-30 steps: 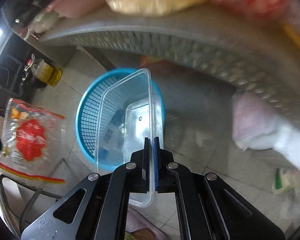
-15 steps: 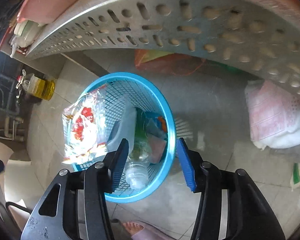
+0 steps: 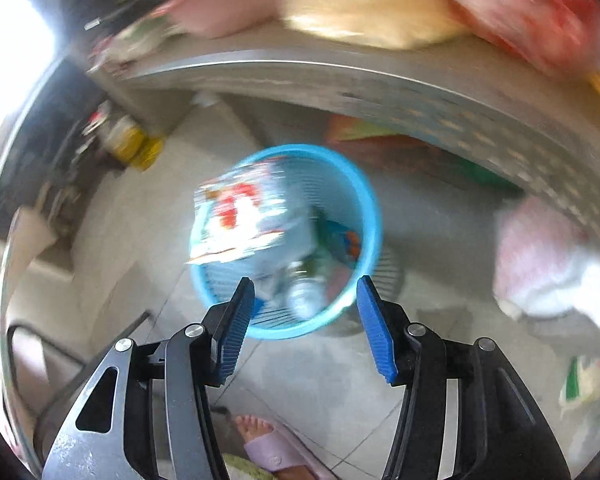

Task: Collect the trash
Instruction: 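Bring both tools back toward the table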

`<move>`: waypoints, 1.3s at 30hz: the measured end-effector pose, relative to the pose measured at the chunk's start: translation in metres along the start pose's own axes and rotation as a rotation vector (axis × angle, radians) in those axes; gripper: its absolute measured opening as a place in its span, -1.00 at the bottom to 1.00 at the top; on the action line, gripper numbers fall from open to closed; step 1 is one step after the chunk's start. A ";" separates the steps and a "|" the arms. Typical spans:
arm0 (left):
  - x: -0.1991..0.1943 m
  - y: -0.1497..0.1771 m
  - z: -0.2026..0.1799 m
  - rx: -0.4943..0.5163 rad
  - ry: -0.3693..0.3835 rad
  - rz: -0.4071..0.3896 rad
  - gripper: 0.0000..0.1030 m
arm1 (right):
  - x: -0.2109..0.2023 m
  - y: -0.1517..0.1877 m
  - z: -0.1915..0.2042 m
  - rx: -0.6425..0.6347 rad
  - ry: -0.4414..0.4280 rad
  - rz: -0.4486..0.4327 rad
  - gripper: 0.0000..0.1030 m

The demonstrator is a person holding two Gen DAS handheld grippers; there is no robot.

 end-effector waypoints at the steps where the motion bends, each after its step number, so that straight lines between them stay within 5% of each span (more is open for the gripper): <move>1: -0.020 0.006 0.006 -0.001 -0.002 -0.035 0.21 | 0.005 -0.002 0.006 -0.005 -0.039 0.021 0.10; 5: -0.094 0.043 0.037 -0.041 -0.003 -0.168 0.30 | 0.028 -0.011 0.018 0.033 -0.075 0.079 0.10; 11: -0.175 0.118 0.103 -0.131 -0.039 -0.317 0.35 | 0.073 -0.035 0.032 -0.004 0.011 0.133 0.10; 23: -0.233 0.210 0.218 -0.465 -0.093 -0.428 0.35 | 0.152 -0.056 0.034 -0.045 0.143 0.249 0.09; 26: -0.232 0.219 0.235 -0.507 -0.086 -0.415 0.35 | 0.159 -0.052 0.035 -0.076 0.183 0.270 -0.06; 33: -0.225 0.225 0.246 -0.540 -0.085 -0.407 0.35 | 0.161 -0.045 0.039 -0.150 0.251 0.291 -0.86; 39: -0.224 0.226 0.243 -0.533 -0.078 -0.406 0.35 | 0.148 -0.035 0.049 -0.330 0.322 0.275 -0.94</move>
Point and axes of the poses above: each gripper's, at about its wrist camera, not at the fingertips, and x roughly the way its jaws point, z to its left, y to its underside, the point moved 5 cm from there along x, roughly the way its jaws point, and after that the axes turned 2 degrees about -y, right-handed, at the moved point
